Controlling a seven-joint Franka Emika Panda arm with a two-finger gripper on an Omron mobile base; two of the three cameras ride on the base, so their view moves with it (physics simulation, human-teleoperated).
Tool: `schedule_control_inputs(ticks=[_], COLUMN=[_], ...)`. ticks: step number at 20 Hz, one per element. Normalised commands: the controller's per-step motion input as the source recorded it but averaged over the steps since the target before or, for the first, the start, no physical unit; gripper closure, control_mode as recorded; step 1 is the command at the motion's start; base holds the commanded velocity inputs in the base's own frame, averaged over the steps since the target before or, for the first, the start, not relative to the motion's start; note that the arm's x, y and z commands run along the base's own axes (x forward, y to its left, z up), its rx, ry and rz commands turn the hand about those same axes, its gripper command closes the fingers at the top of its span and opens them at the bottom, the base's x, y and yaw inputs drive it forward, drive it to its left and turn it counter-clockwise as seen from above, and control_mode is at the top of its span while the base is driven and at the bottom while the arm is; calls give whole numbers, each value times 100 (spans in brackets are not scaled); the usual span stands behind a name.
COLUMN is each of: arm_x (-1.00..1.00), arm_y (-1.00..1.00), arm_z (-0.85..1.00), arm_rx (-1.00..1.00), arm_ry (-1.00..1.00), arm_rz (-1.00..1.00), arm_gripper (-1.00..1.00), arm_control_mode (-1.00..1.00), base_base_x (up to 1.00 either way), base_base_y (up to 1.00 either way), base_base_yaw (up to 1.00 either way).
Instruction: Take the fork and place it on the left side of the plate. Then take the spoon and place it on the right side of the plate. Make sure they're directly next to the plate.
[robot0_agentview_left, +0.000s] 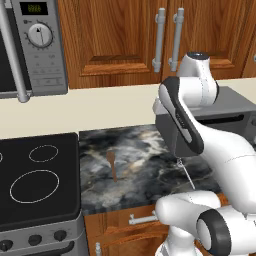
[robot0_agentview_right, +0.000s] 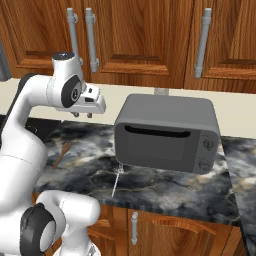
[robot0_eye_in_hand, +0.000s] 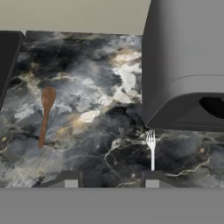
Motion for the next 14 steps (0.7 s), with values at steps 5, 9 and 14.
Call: schedule_control_inputs(ticks=[5, 9, 14], arm_x=[-27, -93, -90], arm_y=[0, -11, -25], arm_z=[0, -6, -17], arm_rx=[0, 0, 1], arm_ry=[-1, -2, 0], arm_rz=[0, -1, -3], arm_gripper=[-100, -100, -100], arm_control_mode=[-100, -100, -100], base_base_x=[0, 0, 0], base_base_y=[0, 0, 0], base_base_yaw=[0, 0, 0])
